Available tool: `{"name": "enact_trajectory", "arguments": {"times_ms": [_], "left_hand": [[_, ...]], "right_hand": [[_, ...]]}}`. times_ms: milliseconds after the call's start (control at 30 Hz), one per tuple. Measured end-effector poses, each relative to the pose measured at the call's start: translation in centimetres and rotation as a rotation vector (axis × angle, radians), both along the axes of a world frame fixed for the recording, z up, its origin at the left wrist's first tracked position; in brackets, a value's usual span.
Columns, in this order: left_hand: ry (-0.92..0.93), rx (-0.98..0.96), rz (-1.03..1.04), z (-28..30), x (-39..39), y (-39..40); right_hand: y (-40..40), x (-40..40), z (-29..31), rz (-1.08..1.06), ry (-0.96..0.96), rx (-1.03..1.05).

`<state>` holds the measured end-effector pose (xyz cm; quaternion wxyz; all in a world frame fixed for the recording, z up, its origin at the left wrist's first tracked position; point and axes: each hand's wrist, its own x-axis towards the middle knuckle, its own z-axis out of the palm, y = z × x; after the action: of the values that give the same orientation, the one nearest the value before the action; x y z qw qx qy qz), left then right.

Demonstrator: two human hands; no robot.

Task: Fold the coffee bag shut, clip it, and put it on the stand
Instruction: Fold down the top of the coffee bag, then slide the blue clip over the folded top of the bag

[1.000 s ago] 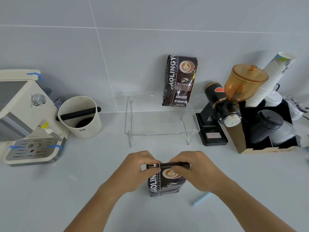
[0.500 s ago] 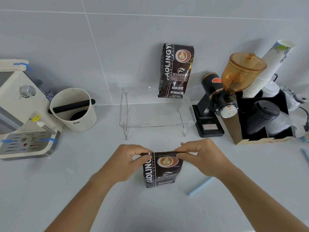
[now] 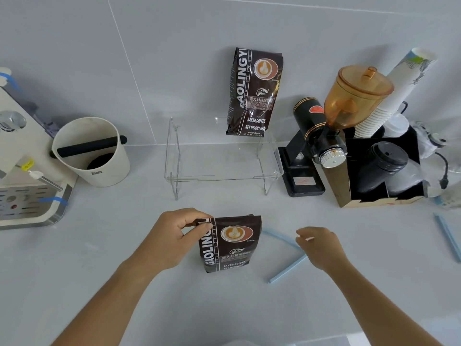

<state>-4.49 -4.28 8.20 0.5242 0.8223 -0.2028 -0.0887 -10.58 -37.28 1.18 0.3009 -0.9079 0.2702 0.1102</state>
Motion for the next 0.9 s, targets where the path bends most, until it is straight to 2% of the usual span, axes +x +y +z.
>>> {"name": "enact_trajectory", "arguments": {"times_ms": [167, 433, 633, 900], "left_hand": [[0.011, -0.03, -0.001, -0.1, -0.2, 0.0], [0.019, -0.028, 0.004, -0.2, -0.4, 0.1], [0.032, -0.025, 0.026, -0.4, -0.6, -0.1], [0.077, -0.005, 0.052, -0.6, -0.6, -0.1]], "right_hand": [[-1.2, -1.2, -2.9, 0.017, 0.179, -0.132], [-1.3, -1.4, -3.7, 0.044, 0.189, -0.175], [-1.6, -1.8, -2.1, 0.012, 0.092, 0.001], [-1.1, -1.8, 3.2, -0.062, -0.051, 0.207]]}}
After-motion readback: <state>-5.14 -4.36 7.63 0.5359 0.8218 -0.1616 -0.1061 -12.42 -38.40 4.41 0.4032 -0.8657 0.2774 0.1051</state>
